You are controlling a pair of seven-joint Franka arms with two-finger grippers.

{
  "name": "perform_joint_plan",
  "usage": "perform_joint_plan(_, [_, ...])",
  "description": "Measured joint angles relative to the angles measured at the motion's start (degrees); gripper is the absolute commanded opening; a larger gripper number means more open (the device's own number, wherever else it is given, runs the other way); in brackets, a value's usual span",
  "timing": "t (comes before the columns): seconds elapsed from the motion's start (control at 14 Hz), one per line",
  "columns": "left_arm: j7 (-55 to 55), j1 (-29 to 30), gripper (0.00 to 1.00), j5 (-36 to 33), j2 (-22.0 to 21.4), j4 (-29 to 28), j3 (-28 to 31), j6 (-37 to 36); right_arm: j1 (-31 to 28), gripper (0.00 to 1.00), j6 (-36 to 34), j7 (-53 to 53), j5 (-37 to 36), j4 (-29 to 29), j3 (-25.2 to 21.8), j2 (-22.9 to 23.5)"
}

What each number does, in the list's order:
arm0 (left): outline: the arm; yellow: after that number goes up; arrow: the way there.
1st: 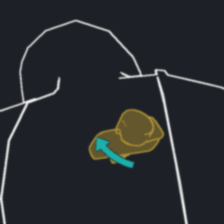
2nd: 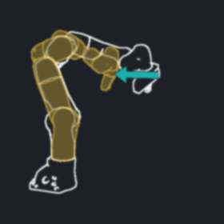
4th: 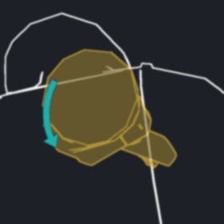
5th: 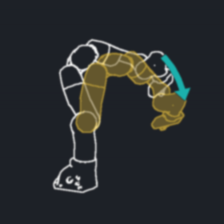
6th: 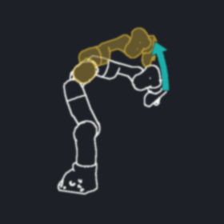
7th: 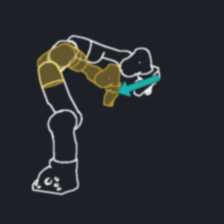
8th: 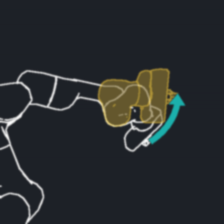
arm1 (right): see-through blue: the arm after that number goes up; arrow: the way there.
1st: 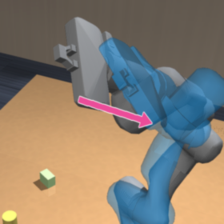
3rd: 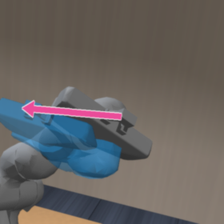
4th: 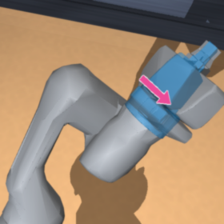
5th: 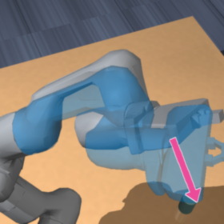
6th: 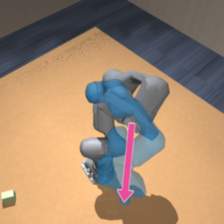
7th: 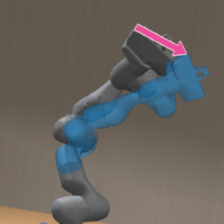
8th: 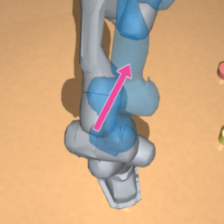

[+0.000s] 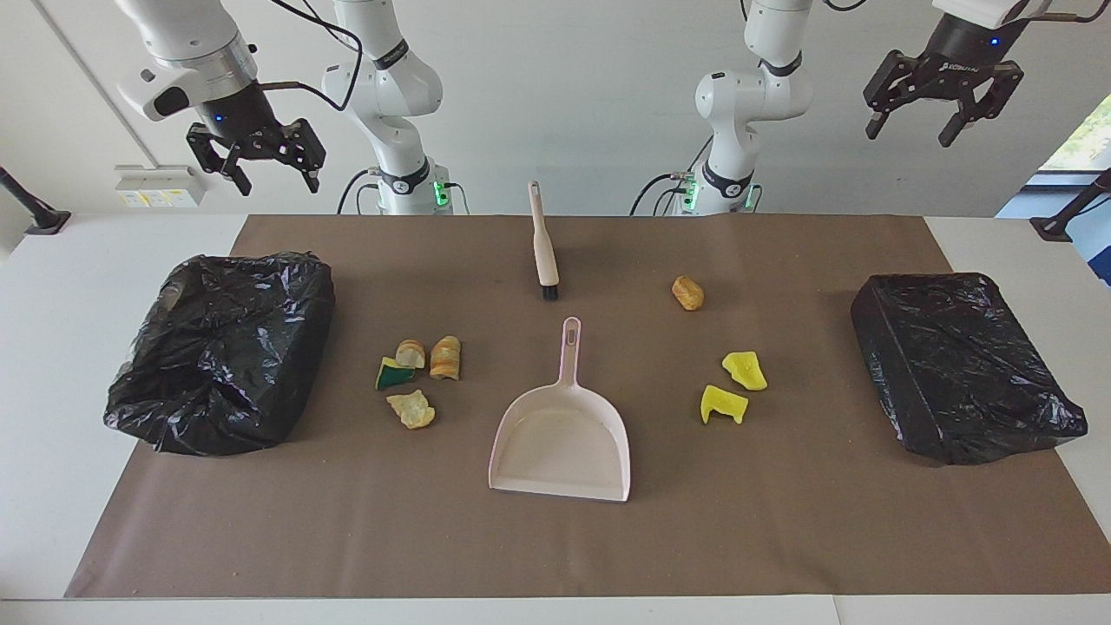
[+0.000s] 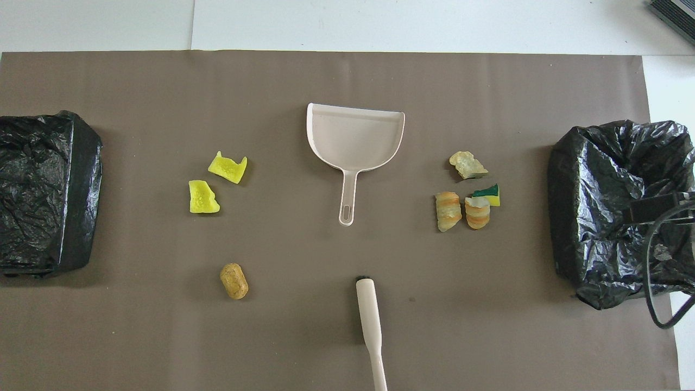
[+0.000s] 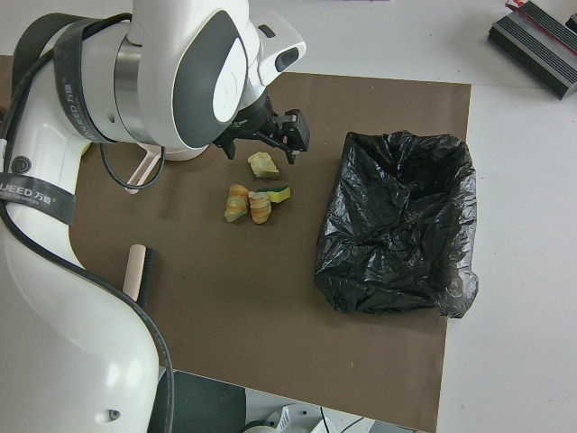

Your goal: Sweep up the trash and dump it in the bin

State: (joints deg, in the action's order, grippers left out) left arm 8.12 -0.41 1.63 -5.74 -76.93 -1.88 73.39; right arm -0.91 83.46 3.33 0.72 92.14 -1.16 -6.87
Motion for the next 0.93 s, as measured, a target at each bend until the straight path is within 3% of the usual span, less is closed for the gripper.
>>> perform_joint_plan(0.93, [-0.1,-0.1,1.0,0.0,-2.8,-3.9,-1.8,0.0,0.0,1.0,0.0,0.0,0.0,0.0,0.0,0.0])
